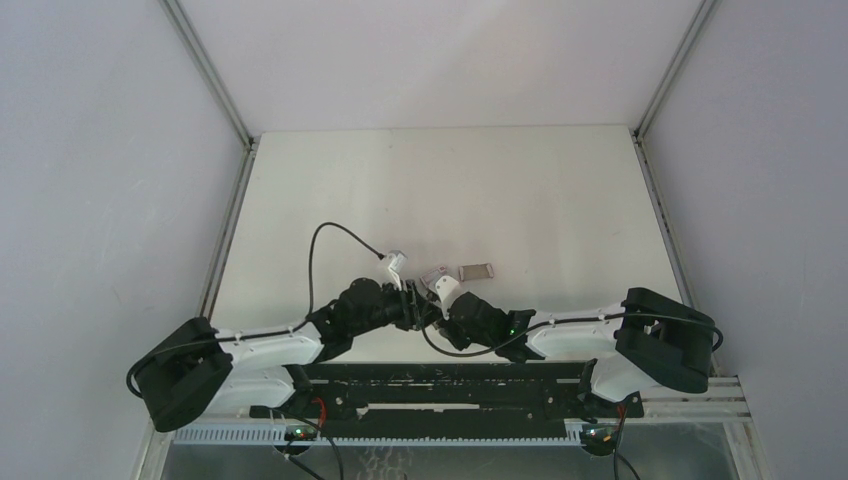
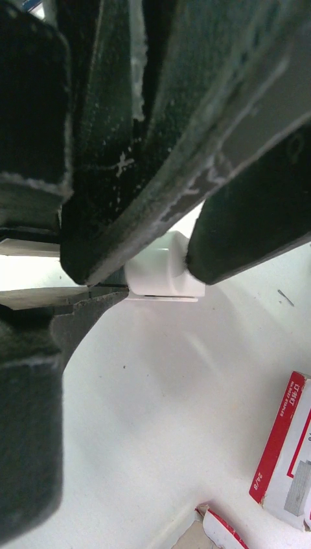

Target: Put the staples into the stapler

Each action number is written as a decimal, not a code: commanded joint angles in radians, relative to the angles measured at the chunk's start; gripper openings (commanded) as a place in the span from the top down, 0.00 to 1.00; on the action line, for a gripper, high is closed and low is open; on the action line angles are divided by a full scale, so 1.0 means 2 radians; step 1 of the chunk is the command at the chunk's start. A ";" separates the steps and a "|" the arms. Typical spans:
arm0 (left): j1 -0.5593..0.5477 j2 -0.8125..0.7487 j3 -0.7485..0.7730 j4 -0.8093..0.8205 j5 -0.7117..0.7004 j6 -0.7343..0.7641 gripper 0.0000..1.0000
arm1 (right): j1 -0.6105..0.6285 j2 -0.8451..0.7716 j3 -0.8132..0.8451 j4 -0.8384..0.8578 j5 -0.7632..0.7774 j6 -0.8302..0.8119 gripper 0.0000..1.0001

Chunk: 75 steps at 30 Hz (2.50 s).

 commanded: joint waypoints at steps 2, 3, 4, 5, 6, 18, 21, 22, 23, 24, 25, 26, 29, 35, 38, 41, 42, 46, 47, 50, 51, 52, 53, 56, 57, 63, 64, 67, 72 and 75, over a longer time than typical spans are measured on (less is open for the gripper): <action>-0.032 0.025 -0.019 0.087 0.074 -0.028 0.56 | 0.000 0.024 0.000 0.026 -0.010 0.009 0.92; -0.032 0.032 -0.022 0.093 0.075 -0.032 0.57 | -0.001 0.023 0.000 0.026 -0.010 0.009 0.92; -0.032 0.040 -0.024 0.099 0.076 -0.036 0.58 | -0.001 0.022 0.000 0.025 -0.010 0.009 0.92; -0.032 0.047 -0.028 0.108 0.077 -0.041 0.58 | -0.001 0.021 0.000 0.024 -0.009 0.009 0.92; -0.032 0.054 -0.031 0.119 0.079 -0.047 0.58 | -0.001 0.019 0.000 0.023 -0.010 0.009 0.91; -0.009 -0.061 -0.032 -0.002 0.005 0.002 0.41 | 0.003 -0.086 -0.013 -0.013 -0.025 0.003 0.47; 0.000 -0.097 -0.016 -0.080 -0.016 0.030 0.36 | 0.003 -0.118 -0.013 -0.036 -0.016 0.010 0.46; 0.002 -0.104 -0.012 -0.099 -0.024 0.036 0.35 | 0.003 -0.124 -0.013 -0.044 -0.010 0.013 0.45; 0.005 -0.110 -0.009 -0.115 -0.031 0.041 0.33 | 0.003 -0.128 -0.013 -0.047 -0.007 0.016 0.45; 0.009 -0.112 -0.008 -0.127 -0.033 0.043 0.31 | 0.003 -0.129 -0.013 -0.048 -0.005 0.017 0.45; 0.016 -0.111 -0.008 -0.135 -0.033 0.042 0.29 | 0.003 -0.126 -0.013 -0.047 0.000 0.019 0.45; 0.025 -0.109 -0.010 -0.137 -0.030 0.037 0.28 | 0.003 -0.120 -0.012 -0.046 0.004 0.020 0.45; 0.058 -0.103 -0.027 -0.114 -0.006 0.014 0.23 | 0.004 -0.090 -0.002 -0.041 0.009 0.019 0.45; 0.072 -0.107 -0.040 -0.098 0.002 -0.009 0.19 | 0.008 -0.029 0.016 -0.018 0.014 0.005 0.47; 0.077 -0.110 -0.045 -0.097 0.001 -0.015 0.18 | 0.010 -0.004 0.025 -0.014 0.016 -0.001 0.49; 0.082 -0.111 -0.051 -0.093 0.004 -0.020 0.17 | 0.010 0.012 0.028 -0.013 0.019 -0.005 0.52; 0.083 -0.110 -0.052 -0.092 0.005 -0.021 0.17 | 0.011 0.016 0.028 -0.013 0.019 -0.005 0.54; 0.088 -0.113 -0.057 -0.085 0.011 -0.029 0.17 | 0.012 0.030 0.028 -0.013 0.019 -0.007 0.68; 0.089 -0.114 -0.058 -0.083 0.012 -0.032 0.17 | 0.013 0.031 0.028 -0.013 0.019 -0.008 0.73; 0.090 -0.115 -0.061 -0.071 0.022 -0.050 0.17 | 0.017 0.020 0.028 -0.010 0.015 -0.012 0.86; 0.090 -0.116 -0.063 -0.064 0.028 -0.059 0.17 | 0.017 0.013 0.028 -0.010 0.014 -0.013 0.88; 0.090 -0.117 -0.066 -0.055 0.035 -0.070 0.17 | 0.018 0.003 0.028 -0.009 0.012 -0.015 0.91; 0.091 -0.118 -0.070 -0.044 0.042 -0.086 0.17 | 0.019 -0.007 0.026 -0.007 0.011 -0.018 0.93; 0.091 -0.120 -0.079 -0.024 0.059 -0.117 0.17 | 0.020 -0.046 0.013 0.010 -0.001 -0.026 0.96; 0.091 -0.121 -0.082 -0.019 0.062 -0.126 0.17 | 0.020 -0.061 0.008 0.017 -0.007 -0.029 0.96; 0.092 -0.127 -0.094 0.017 0.085 -0.168 0.20 | 0.022 -0.128 -0.015 0.036 -0.037 -0.044 0.98; 0.092 -0.128 -0.093 0.025 0.090 -0.175 0.20 | 0.022 -0.132 -0.016 0.035 -0.041 -0.047 0.98; 0.092 -0.133 -0.090 0.041 0.100 -0.187 0.21 | 0.022 -0.138 -0.017 0.032 -0.045 -0.052 0.98; 0.092 -0.131 -0.084 0.042 0.114 -0.187 0.31 | 0.025 -0.144 -0.017 0.036 -0.043 -0.056 0.99; 0.092 -0.119 -0.082 0.040 0.130 -0.185 0.33 | 0.025 -0.150 -0.017 0.037 -0.043 -0.059 0.98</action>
